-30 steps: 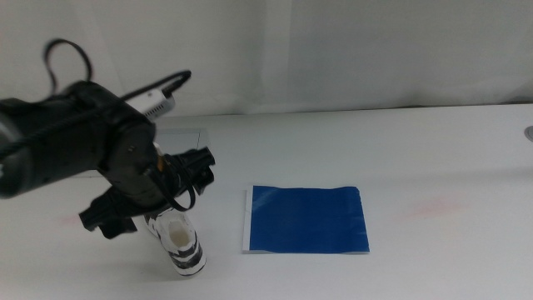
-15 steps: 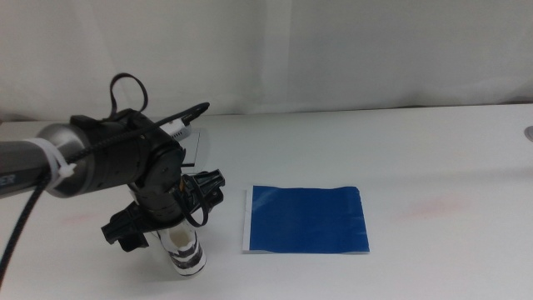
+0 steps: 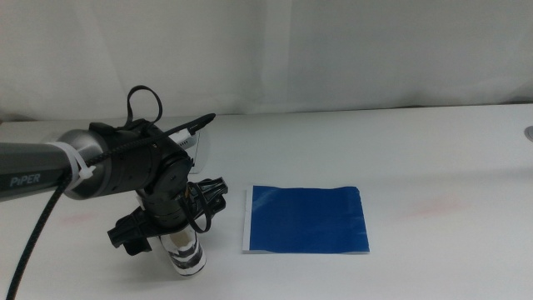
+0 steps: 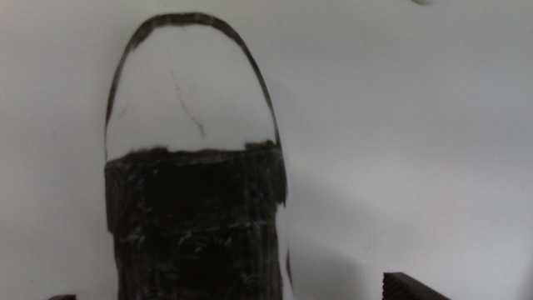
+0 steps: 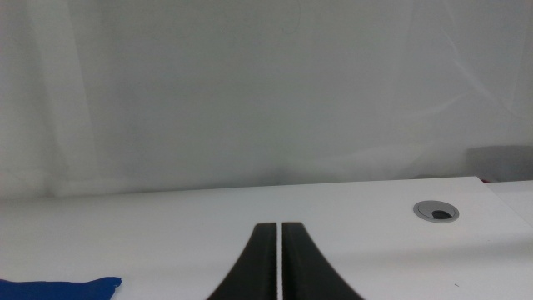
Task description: Use one arm to grab the shoe from the table and place it on the mat.
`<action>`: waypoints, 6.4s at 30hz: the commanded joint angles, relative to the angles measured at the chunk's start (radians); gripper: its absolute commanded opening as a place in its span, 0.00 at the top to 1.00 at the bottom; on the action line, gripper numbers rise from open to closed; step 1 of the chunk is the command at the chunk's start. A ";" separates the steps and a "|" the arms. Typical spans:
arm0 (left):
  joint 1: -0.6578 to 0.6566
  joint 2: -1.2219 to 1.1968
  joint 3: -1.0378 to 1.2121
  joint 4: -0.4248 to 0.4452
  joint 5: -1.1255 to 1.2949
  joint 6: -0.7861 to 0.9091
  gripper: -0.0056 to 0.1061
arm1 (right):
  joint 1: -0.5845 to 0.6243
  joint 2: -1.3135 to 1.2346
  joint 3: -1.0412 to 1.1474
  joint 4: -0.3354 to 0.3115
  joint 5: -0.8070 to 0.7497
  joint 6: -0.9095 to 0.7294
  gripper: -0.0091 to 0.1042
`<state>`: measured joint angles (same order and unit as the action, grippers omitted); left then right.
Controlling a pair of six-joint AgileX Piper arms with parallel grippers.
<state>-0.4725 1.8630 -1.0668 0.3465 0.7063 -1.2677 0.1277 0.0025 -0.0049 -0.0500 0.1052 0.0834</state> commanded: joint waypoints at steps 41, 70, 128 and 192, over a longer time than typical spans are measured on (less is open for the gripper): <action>-0.005 -0.301 -0.008 -0.142 0.086 -0.010 0.98 | 0.001 -0.035 0.041 -0.007 -0.006 -0.005 0.94; -0.118 -0.244 -0.118 -0.152 0.225 -0.655 0.98 | 0.001 -0.035 0.041 -0.007 -0.006 -0.005 0.94; -0.285 0.350 -0.678 -0.302 0.293 -0.815 0.86 | 0.001 -0.035 0.041 -0.007 -0.006 -0.005 0.94; -0.204 -0.078 -0.678 0.173 0.477 -0.140 0.41 | 0.001 -0.035 0.041 -0.007 -0.006 -0.005 0.94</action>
<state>-0.6967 1.8167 -1.7383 0.5003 1.1524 -1.5159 0.1277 0.0025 -0.0049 -0.0500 0.1052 0.0828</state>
